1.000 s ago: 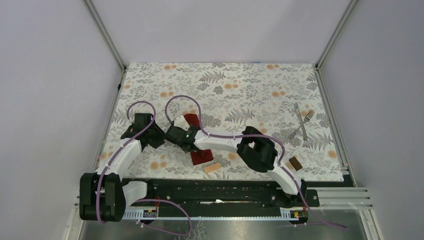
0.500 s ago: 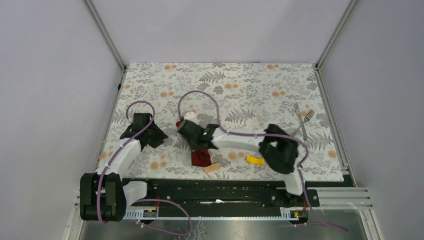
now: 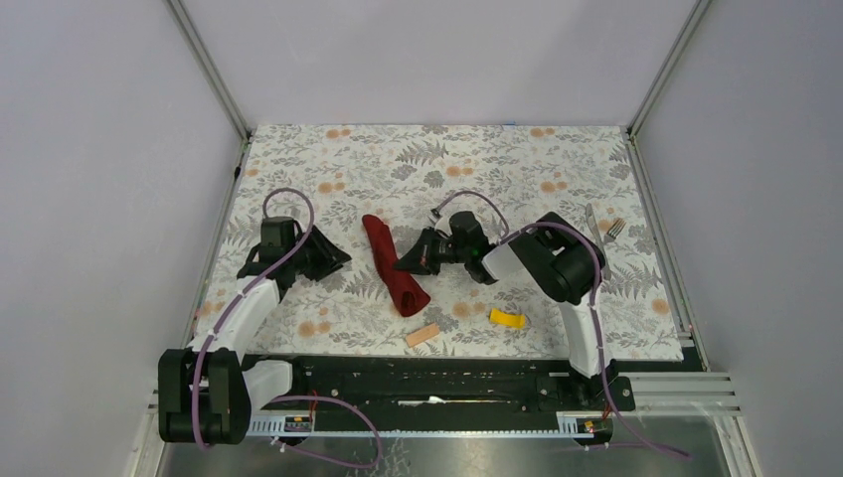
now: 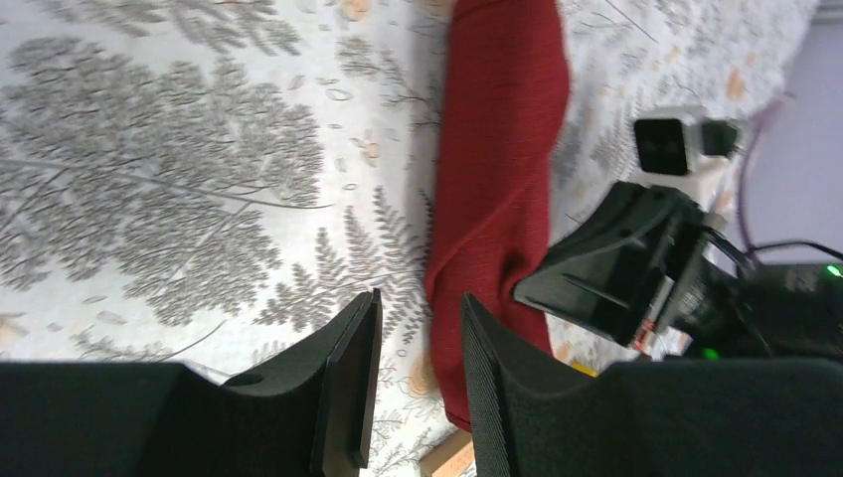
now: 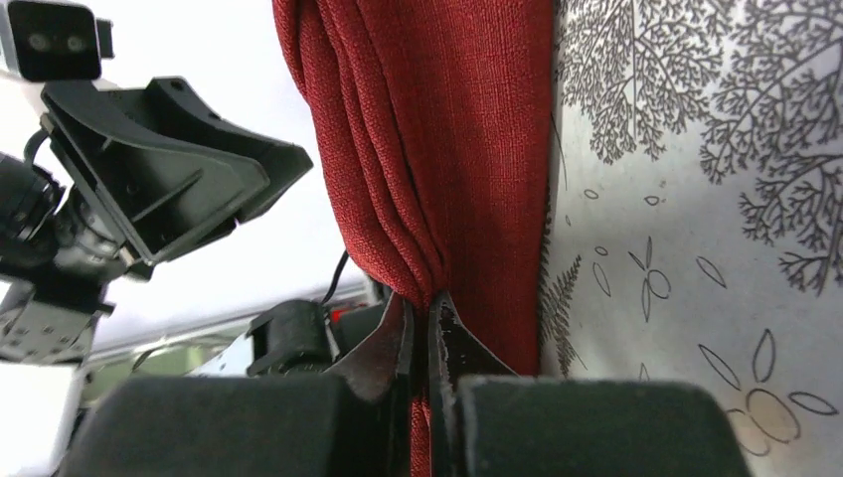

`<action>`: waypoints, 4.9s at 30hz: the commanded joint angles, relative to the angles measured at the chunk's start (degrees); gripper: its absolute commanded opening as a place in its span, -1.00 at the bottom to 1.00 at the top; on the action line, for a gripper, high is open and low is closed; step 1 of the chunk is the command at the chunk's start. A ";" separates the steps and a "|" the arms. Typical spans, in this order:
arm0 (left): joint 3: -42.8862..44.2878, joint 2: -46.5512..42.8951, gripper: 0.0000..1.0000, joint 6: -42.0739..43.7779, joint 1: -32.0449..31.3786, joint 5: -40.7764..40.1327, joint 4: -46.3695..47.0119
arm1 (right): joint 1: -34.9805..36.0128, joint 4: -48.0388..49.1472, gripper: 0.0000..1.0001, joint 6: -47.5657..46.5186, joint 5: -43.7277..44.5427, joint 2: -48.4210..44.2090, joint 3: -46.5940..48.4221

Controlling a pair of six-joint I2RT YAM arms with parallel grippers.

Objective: Fold the napkin into a case and place the utensils inside
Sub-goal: Turn over the smaller rectangle-folded napkin at the center of the board, then smooth out the smaller rectangle-folded napkin at the center of the board, then rotate the smaller rectangle-folded napkin at the center of the board, then move the smaller rectangle-folded napkin to the corner of the board.

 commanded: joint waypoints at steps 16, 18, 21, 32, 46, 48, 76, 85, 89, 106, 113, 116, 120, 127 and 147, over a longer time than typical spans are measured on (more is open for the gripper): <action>13.20 25.07 -0.15 -8.56 -12.29 20.67 31.51 | -17.40 -29.99 0.30 -34.21 -1.17 -14.54 -4.49; 16.66 28.43 -0.15 -9.04 -13.74 20.54 32.00 | -17.35 -41.62 0.42 -40.22 6.51 -21.45 -3.27; 22.04 33.77 -0.15 -9.68 -15.75 20.89 32.99 | -16.35 -52.43 0.41 -45.47 15.12 -27.82 -1.24; 34.10 53.06 -0.27 -9.90 -17.82 16.25 32.13 | -8.74 -40.90 -0.44 -39.70 5.59 -26.89 -9.20; 42.10 49.18 -0.16 -1.91 -18.10 11.44 15.79 | -7.58 -50.27 -0.44 -41.44 10.44 -35.71 -6.74; 43.08 49.33 -0.13 -2.20 -17.93 10.92 16.73 | -7.00 -46.36 -0.40 -39.00 7.67 -33.52 -6.20; 22.15 26.33 0.48 4.54 -18.86 11.34 7.77 | -13.72 -51.31 0.36 -41.24 4.03 -33.58 -10.38; 2.26 22.90 0.28 -7.70 -24.63 16.89 28.19 | -14.21 -43.98 0.25 -38.55 1.47 -27.62 -12.47; -1.93 24.52 0.22 -10.71 -26.31 17.15 34.39 | -14.18 -38.96 -0.06 -35.90 -0.48 -25.25 -14.63; 3.01 -11.12 0.69 -1.94 -19.68 -25.49 -6.43 | 15.52 7.65 -0.20 3.34 29.28 -2.28 -3.93; 4.86 -9.27 0.69 -7.69 -13.62 -16.77 -15.18 | 13.60 0.34 0.17 -1.31 25.41 -4.01 0.11; 0.74 -9.35 0.60 -11.57 -13.37 -12.78 -9.63 | 9.24 -6.92 0.24 -8.20 19.57 -10.65 -4.51; -2.21 -3.63 0.59 -15.83 -13.36 -6.85 -1.24 | 3.38 -19.10 0.25 -18.88 17.43 -22.13 -11.80; -4.58 5.36 0.63 -18.27 -13.66 -4.67 6.68 | -3.35 -35.34 0.57 -31.53 20.21 -34.02 -15.25; 9.12 29.65 0.37 -10.85 -1.85 -9.07 11.86 | -6.51 -22.64 0.07 -16.43 13.96 6.98 19.66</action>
